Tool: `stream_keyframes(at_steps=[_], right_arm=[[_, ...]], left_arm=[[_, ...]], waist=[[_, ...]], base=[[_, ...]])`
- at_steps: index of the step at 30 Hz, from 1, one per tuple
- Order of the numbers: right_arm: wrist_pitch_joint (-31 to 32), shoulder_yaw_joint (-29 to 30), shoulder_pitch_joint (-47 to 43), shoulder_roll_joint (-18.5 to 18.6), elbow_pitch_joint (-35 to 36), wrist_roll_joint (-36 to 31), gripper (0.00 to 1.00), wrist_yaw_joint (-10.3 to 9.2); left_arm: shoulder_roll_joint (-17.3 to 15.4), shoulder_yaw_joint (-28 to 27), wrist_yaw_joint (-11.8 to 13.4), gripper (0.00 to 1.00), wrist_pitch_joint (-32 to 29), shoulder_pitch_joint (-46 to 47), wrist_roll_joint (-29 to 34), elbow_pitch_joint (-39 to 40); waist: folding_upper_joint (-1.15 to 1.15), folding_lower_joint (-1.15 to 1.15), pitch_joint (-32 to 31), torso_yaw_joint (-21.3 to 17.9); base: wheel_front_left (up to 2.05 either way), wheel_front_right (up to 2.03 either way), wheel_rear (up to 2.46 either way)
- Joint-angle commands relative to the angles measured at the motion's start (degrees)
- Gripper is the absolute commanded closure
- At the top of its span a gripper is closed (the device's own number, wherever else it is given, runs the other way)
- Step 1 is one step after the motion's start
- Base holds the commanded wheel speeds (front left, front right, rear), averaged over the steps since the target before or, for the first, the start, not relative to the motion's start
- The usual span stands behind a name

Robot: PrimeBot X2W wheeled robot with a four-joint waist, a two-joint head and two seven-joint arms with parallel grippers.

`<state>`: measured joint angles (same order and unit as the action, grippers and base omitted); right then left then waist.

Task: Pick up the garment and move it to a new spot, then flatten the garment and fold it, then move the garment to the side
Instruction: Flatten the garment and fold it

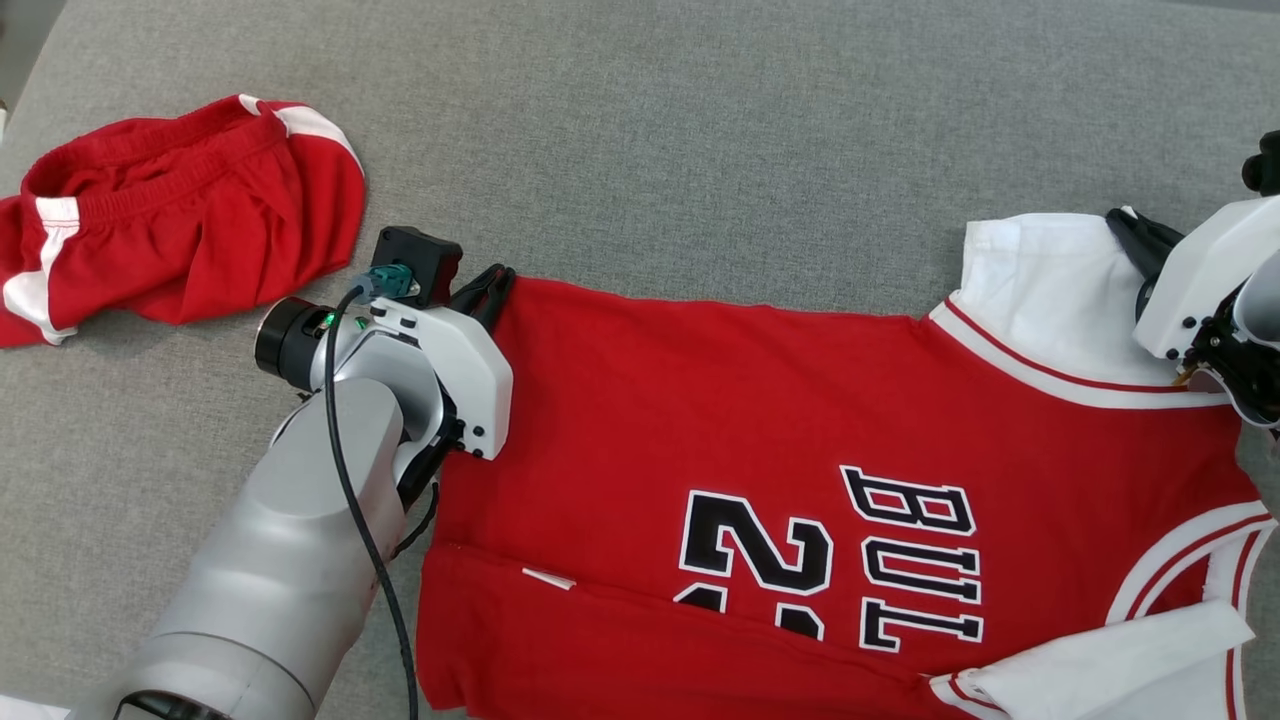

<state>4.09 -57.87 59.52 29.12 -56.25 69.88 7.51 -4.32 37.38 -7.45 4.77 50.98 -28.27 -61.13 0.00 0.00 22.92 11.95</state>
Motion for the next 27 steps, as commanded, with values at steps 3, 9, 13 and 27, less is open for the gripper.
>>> stream_keyframes(at_steps=[3,9,13,27], right_arm=[[-0.4,-1.1,-1.1,0.1,-0.5,1.0,1.0,-0.03],[-3.8,-1.4,-2.1,0.0,-0.1,2.3,1.0,-0.02],[-7.1,-2.1,-2.9,0.3,0.3,2.5,1.0,-0.02],[-15.4,-5.1,-9.1,0.9,4.6,4.0,1.0,-0.02]], left_arm=[[-0.4,0.7,0.0,1.0,1.0,0.5,-1.3,-0.1],[-0.7,1.6,0.0,1.0,3.4,0.1,-2.7,-0.4],[-0.8,2.2,0.0,1.0,4.8,-0.6,-3.6,-0.8],[-3.2,4.9,0.0,1.0,6.3,-5.9,-8.0,0.5]], waist=[[0.0,0.0,-0.4,0.0],[0.0,0.0,-2.0,0.1],[0.0,0.0,-3.5,-0.1],[0.0,0.0,-11.4,-2.3]], base=[[0.0,0.0,0.0],[0.0,0.0,0.0],[0.0,0.0,0.0],[0.0,0.0,0.0]])
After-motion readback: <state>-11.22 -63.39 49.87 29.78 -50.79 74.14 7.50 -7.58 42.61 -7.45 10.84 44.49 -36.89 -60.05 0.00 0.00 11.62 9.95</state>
